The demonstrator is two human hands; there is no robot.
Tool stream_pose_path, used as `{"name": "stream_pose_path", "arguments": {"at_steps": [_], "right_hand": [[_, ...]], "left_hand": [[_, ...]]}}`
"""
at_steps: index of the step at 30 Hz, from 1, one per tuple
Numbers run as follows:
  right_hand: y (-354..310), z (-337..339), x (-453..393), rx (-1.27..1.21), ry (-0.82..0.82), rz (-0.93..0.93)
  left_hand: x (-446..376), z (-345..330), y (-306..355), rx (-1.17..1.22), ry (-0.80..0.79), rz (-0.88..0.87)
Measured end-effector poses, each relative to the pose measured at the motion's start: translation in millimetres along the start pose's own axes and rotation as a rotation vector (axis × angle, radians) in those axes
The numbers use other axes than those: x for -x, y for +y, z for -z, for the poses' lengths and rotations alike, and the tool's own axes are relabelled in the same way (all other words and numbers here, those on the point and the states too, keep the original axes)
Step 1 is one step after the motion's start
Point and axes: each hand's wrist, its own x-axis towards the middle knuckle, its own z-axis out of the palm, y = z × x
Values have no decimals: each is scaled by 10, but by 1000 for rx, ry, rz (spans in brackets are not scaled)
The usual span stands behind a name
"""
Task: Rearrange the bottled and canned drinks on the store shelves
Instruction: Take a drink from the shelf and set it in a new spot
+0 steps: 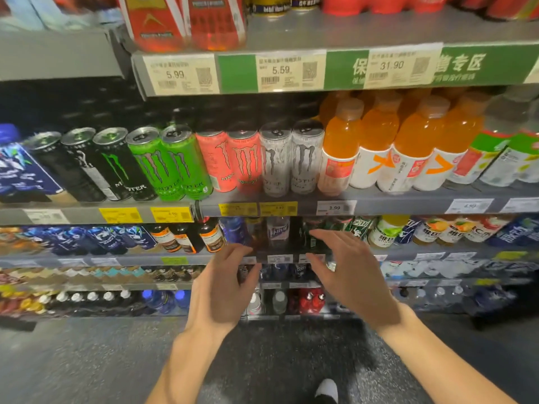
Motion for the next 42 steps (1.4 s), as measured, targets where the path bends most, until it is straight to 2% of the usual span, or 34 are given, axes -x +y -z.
{"name": "stream_pose_path", "arguments": {"at_steps": [11, 17, 24, 31, 35, 38, 42], "right_hand": [[177, -696, -78, -63, -140, 7], [383, -1192, -372, -145, -180, 32], [373, -1654, -855, -287, -181, 36], [266, -1898, -1269, -67, -58, 96], [172, -2000, -1389, 89, -95, 138], [121, -2115, -1487, 141, -176, 91], [115, -2208, -1543, 181, -137, 84]], "left_hand": [[-193, -677, -525, -12, -56, -14], [-422, -1149, -727, -46, 70, -35], [-746, -1584, -941, 230, 132, 188], [-1050, -1868, -1128, 299, 270, 113], [-1088, -1917, -1171, 293, 295, 114], [-1114, -1929, -1179, 306, 308, 100], [-1143, -1980, -1195, 349, 309, 116]]}}
